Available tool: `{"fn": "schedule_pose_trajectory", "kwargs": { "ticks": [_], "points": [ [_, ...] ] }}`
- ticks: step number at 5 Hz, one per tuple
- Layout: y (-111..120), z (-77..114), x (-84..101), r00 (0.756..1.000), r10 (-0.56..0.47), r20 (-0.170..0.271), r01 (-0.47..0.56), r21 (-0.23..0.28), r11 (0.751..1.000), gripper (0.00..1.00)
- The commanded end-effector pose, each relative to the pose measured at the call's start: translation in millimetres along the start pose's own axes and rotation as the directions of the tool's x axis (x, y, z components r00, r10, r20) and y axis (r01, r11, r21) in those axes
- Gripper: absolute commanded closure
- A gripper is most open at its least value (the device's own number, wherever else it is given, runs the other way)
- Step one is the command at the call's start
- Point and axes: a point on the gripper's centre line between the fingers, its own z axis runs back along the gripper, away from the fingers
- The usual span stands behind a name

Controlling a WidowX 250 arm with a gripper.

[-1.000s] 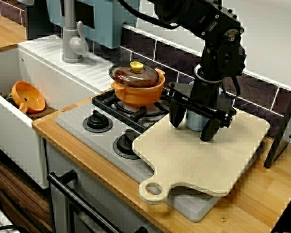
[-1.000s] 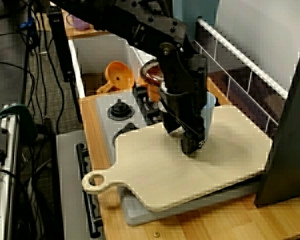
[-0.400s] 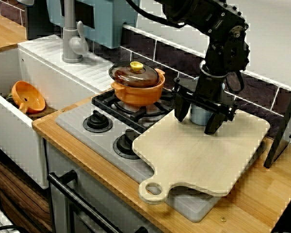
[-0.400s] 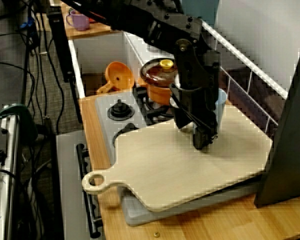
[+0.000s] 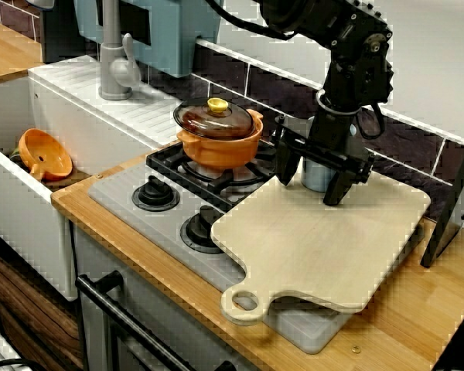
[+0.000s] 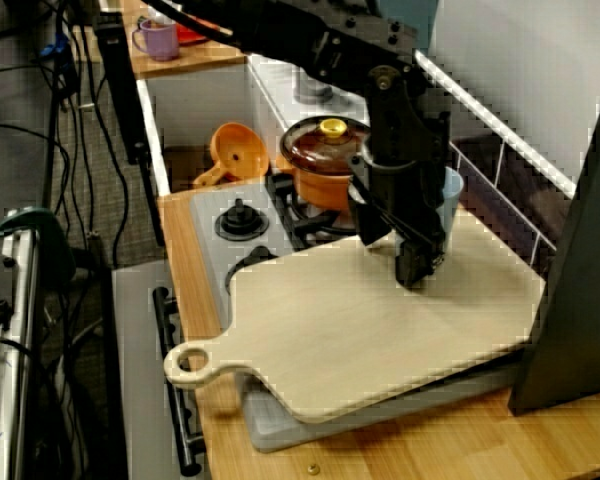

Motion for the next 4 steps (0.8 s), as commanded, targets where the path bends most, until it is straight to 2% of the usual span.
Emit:
{"fn": "schedule_pose_trajectory", "kwargs": {
  "ticks": [1, 4],
  "points": [
    [5, 20.2, 18.4, 0.999, 0.024, 0.028, -0.023, -0.05, 0.998, 0.0],
    [16, 36.1, 11.0, 0.999, 0.029, 0.02, -0.027, -0.082, 0.996, 0.0]
  ]
}}
